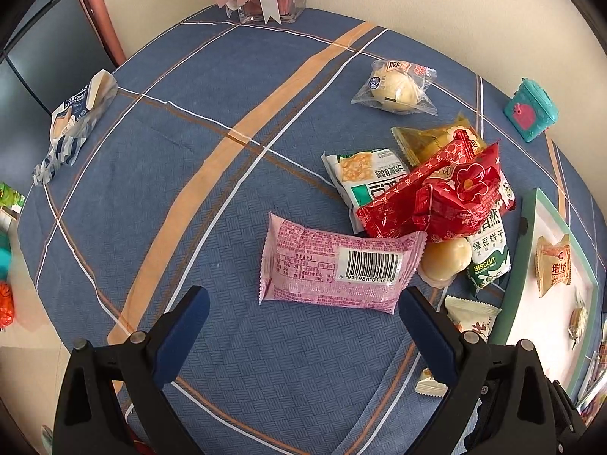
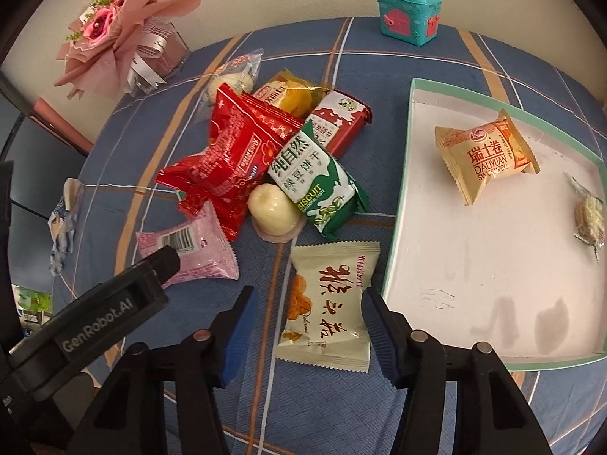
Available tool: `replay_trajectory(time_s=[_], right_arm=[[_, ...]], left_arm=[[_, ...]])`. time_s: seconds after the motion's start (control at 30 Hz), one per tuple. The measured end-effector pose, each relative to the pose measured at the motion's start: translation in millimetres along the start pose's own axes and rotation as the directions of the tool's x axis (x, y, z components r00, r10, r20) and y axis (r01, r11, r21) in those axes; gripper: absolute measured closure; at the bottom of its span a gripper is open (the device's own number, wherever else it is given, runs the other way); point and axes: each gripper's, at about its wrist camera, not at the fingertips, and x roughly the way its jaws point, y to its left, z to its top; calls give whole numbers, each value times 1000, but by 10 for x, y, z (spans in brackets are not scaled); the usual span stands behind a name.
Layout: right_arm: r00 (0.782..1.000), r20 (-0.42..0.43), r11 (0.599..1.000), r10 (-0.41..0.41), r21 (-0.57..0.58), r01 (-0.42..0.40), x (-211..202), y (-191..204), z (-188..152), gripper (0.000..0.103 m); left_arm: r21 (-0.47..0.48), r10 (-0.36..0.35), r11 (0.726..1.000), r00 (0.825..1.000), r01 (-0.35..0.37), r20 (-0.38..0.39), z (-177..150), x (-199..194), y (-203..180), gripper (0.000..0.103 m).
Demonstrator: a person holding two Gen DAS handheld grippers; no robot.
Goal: Organize snacks
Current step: 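Withdraw both tools from the tray back toward the snack pile, then grasp the cream snack bag with the right tool while the left tool grasps the pink pastry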
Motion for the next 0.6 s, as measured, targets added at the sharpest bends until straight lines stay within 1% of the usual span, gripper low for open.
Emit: replay_trajectory(time_s=[0.27,0.4,0.5,0.6], right_arm=[[999,-33,1000,-30,-9,30,110,-3,-5,44],[997,-57,999,-43,-11,43,194,1,-24,46],[996,-55,997,-77,-36,75,235,47,-16,46],[995,-54,996,-82,-40,80,253,52,-17,45]], left_arm=[[-7,-7,1000,1000,7,-4,-3,18,8,3],[-18,-7,1000,1000,7,-12,-10,43,22,3],[-22,-9,1000,1000,8,-8,-10,34,25,3],[-23,-12,1000,1000,12,-9,-4,33,15,3]])
